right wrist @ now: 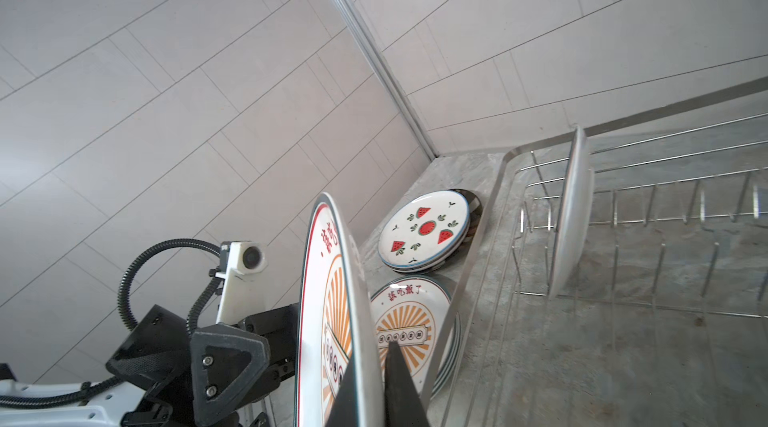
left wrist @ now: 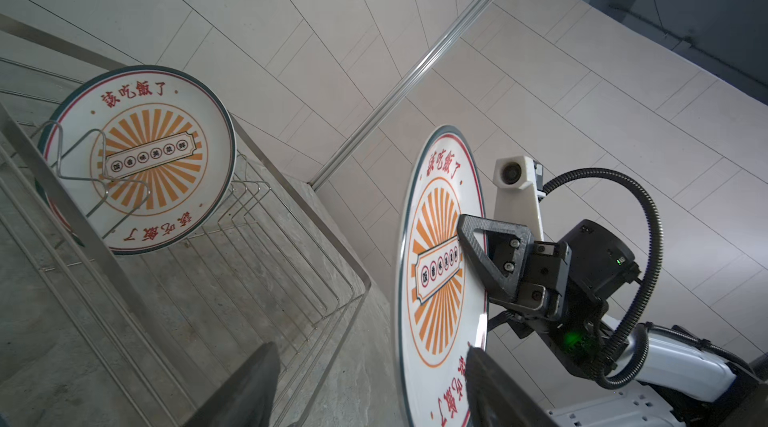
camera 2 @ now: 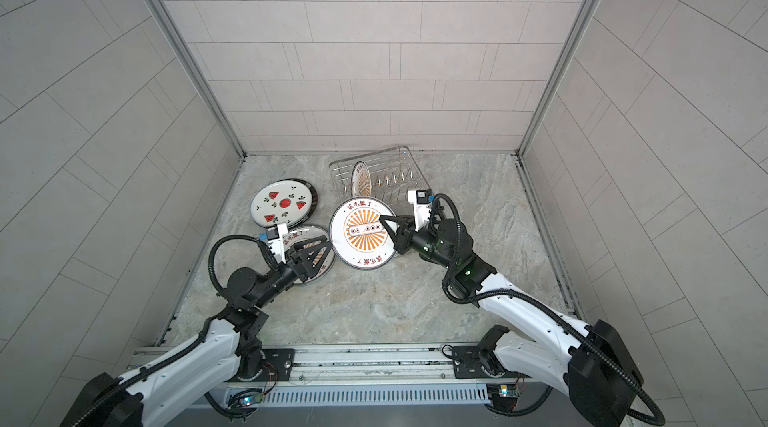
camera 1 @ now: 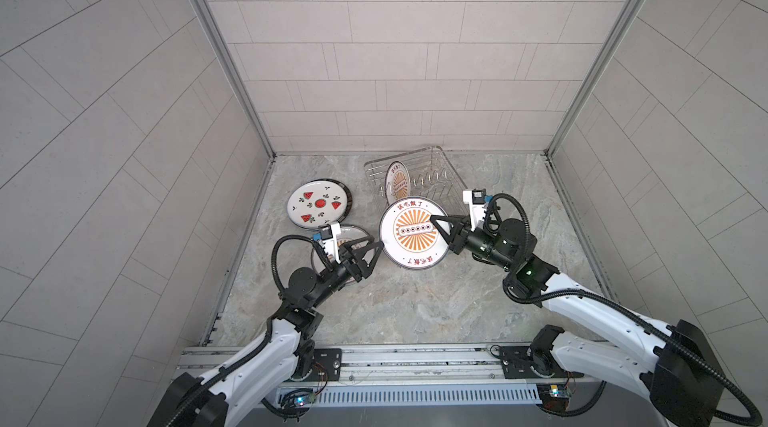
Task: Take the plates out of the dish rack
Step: 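Grasp the sunburst plate's rim with the left gripper while the right gripper holds it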
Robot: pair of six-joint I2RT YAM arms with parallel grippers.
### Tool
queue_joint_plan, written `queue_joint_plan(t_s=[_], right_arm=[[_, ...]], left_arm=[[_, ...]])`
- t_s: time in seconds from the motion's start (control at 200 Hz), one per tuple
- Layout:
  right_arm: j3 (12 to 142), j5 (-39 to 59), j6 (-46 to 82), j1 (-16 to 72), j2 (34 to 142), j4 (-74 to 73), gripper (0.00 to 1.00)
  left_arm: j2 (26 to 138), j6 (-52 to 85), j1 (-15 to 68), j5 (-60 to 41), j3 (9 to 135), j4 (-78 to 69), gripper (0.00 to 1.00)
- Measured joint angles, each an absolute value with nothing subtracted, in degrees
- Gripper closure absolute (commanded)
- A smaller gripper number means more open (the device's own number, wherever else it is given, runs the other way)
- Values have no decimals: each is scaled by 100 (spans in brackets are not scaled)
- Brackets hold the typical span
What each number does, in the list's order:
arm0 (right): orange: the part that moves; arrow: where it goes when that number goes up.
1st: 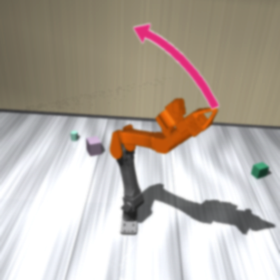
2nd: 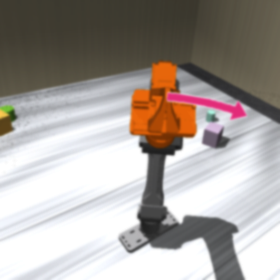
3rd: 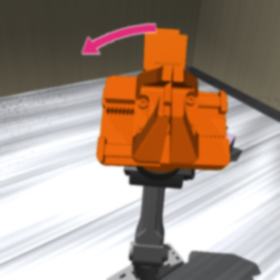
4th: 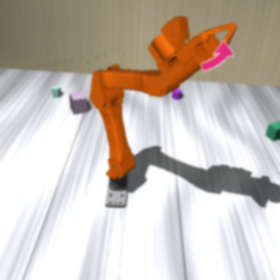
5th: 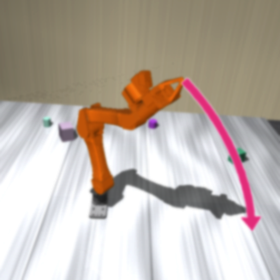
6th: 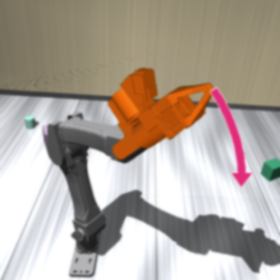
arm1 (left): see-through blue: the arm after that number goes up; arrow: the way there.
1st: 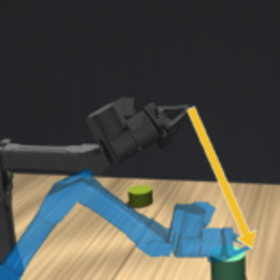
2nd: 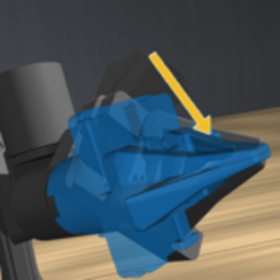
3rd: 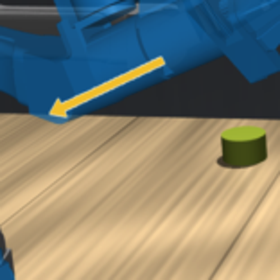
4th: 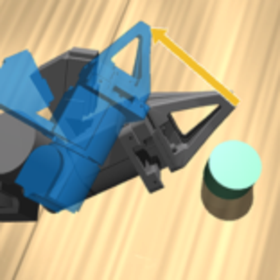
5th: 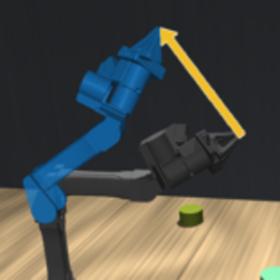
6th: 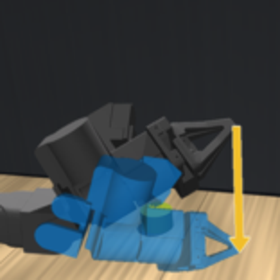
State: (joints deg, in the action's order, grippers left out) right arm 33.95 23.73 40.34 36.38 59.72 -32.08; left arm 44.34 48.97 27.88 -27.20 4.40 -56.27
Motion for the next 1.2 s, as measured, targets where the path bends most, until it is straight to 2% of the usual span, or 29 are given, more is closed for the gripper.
queue_joint_plan(t_s=[0.04,0.095,0.13,0.3,0.425,0.535,0.701,0.876,0.981,1.031,1.076,1.096,1.131,1.201], right_arm=[[3387,2447,4064,3638,6038,-3330,96],[3363,2526,4091,3638,6104,-3459,96],[3343,2565,4099,3642,6139,-3535,96],[3277,2655,4093,3699,6169,-3651,96],[3264,2639,4025,3791,6189,-3664,96],[3240,2622,3981,3822,6224,-3664,96],[3197,2517,3885,3846,6226,-3649,93],[3181,2390,3776,3883,6226,-3660,83],[3181,2152,3754,3966,6226,-3544,78],[3179,2038,3736,4007,6237,-3520,69],[3179,1990,3734,4029,6265,-3518,46],[3179,1962,3704,4038,6276,-3511,40],[3179,1925,3686,4049,6302,-3492,35],[3181,1756,3627,4091,6331,-3389,34]], left_arm=[[4434,4901,2838,-2727,445,-5636,44],[4434,4871,2895,-2724,454,-5629,59],[4436,4884,2928,-2724,458,-5614,64],[4440,4862,3017,-2676,462,-5568,65],[4646,4856,3083,-2639,523,-5544,73],[4777,4847,3144,-2598,558,-5551,74],[4897,4880,3183,-2554,558,-5605,91],[4919,5164,3190,-2512,558,-5673,100],[4963,5162,3192,-2462,558,-5662,100],[4987,5168,3197,-2423,558,-5645,100],[5002,5186,3197,-2375,558,-5610,100],[5013,5186,3197,-2346,558,-5594,100],[5048,5207,3197,-2272,558,-5559,100],[5109,5249,3197,-2147,558,-5498,100]])
